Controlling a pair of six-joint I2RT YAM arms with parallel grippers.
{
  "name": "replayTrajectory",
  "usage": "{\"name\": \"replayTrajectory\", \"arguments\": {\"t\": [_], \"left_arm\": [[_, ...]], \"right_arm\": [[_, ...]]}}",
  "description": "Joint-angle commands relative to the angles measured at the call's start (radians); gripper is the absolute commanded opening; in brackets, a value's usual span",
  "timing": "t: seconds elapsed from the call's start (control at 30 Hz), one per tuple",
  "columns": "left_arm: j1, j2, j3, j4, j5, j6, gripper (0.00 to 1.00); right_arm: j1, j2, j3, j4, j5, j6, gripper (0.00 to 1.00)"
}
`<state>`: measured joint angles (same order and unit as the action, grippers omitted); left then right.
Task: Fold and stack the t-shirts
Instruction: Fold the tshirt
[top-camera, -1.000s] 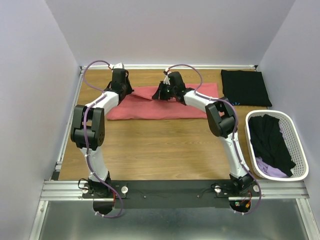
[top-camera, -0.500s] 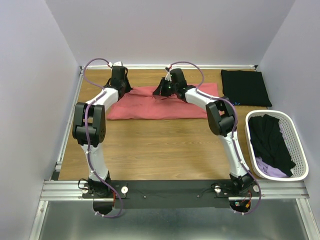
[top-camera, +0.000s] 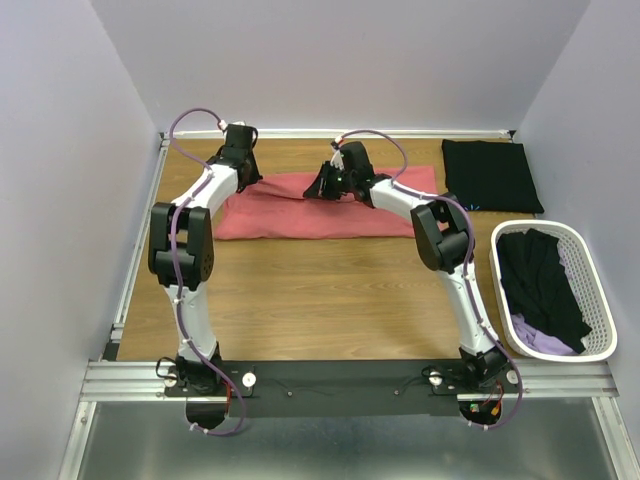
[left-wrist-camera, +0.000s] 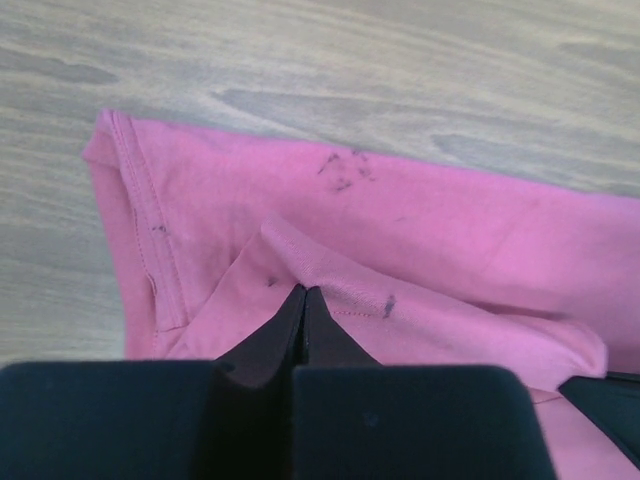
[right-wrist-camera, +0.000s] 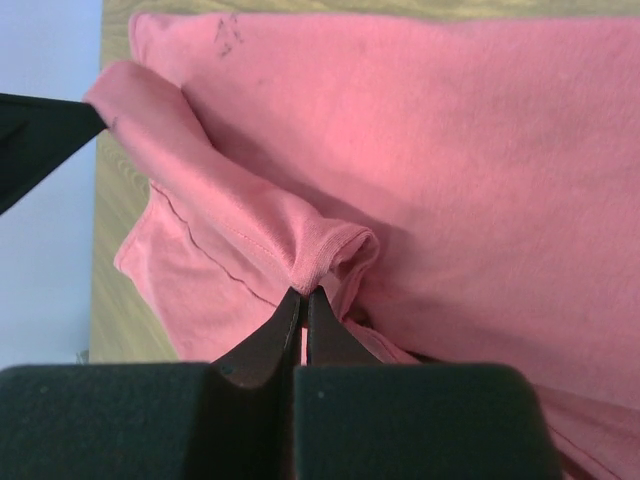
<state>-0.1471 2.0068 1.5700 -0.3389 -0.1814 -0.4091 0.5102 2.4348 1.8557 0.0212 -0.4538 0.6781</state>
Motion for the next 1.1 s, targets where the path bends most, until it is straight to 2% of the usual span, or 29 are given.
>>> {"name": "replayTrajectory", "arguments": {"t": [0.0, 0.03, 0.07, 0.1, 0.13, 0.17, 0.33, 0.53, 1.07], "left_arm": [[0.006, 0.033, 0.025, -0.049, -0.053, 0.032, 0.15], [0.004, 0.027, 0.01, -0.025, -0.049, 0.024, 0.36], [0.004, 0.018, -0.004, -0.025, -0.038, 0.017, 0.36], [0.004, -0.009, -0.024, 0.019, -0.027, 0.01, 0.54], [0.006, -0.026, -0.063, 0.044, -0.012, -0.011, 0.64], [0.006, -0.045, -0.082, 0.087, -0.009, -0.025, 0.66], [0.021, -0.128, -0.194, 0.17, 0.057, -0.143, 0.68], [0.024, -0.086, -0.205, 0.216, 0.157, -0.2, 0.66], [0.038, 0.0, -0.199, 0.322, 0.094, -0.157, 0.75]], "right_arm": [[-0.002, -0.026, -0.023, -0.017, -0.022, 0.008, 0.06], [-0.001, -0.023, -0.021, -0.017, -0.023, 0.009, 0.06], [-0.001, -0.023, -0.018, -0.017, -0.025, 0.009, 0.06], [0.001, -0.019, -0.016, -0.015, -0.028, 0.008, 0.06], [-0.001, -0.017, -0.013, -0.015, -0.026, 0.008, 0.06], [-0.001, -0.013, -0.009, -0.017, -0.026, 0.008, 0.06], [-0.001, 0.004, 0.013, -0.017, -0.025, 0.008, 0.06], [-0.001, 0.012, 0.028, -0.017, -0.022, 0.011, 0.06], [-0.001, 0.018, 0.034, -0.017, -0.045, 0.014, 0.06]]}}
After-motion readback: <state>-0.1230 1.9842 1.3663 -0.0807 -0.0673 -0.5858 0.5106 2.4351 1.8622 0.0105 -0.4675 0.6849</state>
